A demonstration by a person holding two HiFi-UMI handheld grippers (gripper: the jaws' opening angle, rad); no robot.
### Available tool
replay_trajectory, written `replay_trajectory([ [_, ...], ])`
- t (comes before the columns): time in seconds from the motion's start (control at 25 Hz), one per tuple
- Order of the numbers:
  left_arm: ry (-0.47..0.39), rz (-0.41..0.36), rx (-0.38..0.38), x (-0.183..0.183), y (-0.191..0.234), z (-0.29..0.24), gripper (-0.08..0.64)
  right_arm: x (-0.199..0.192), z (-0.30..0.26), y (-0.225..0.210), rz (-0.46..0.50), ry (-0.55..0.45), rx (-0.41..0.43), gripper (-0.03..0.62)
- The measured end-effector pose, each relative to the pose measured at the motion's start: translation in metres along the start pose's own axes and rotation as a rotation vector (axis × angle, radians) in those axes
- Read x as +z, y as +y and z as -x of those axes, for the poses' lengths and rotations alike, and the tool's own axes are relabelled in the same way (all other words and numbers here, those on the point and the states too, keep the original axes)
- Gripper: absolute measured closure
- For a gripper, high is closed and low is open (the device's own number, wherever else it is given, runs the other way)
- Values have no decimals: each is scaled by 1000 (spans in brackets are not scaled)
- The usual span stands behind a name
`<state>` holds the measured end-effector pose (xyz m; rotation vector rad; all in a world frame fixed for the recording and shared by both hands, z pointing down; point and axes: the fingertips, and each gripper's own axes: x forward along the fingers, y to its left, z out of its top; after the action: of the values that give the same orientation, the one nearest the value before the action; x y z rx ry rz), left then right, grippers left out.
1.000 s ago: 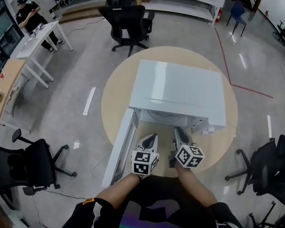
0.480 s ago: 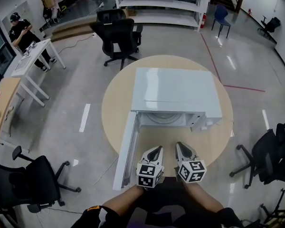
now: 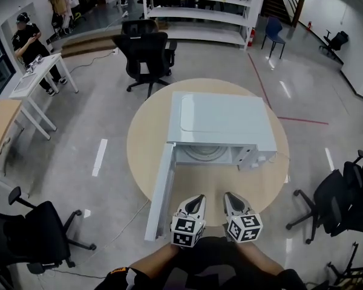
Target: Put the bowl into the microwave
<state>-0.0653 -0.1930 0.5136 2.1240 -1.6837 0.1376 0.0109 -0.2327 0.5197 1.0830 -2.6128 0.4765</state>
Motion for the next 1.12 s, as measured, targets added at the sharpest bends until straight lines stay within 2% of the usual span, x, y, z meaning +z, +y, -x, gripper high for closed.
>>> replay_trajectory([
  [0.28, 21, -3, 5, -10, -14, 13, 512, -6, 19, 7, 32, 9, 24, 563],
  [0.56, 29, -57, -17, -18, -51, 11, 512, -17, 48, -8, 73, 17, 14, 562],
  [0.84, 24, -74, 31, -24, -78, 17, 512, -20, 77, -16, 109, 10, 58, 563],
  [1.12, 28, -41, 93, -58, -130, 40, 512, -51, 133, -21, 109, 39, 131, 563],
])
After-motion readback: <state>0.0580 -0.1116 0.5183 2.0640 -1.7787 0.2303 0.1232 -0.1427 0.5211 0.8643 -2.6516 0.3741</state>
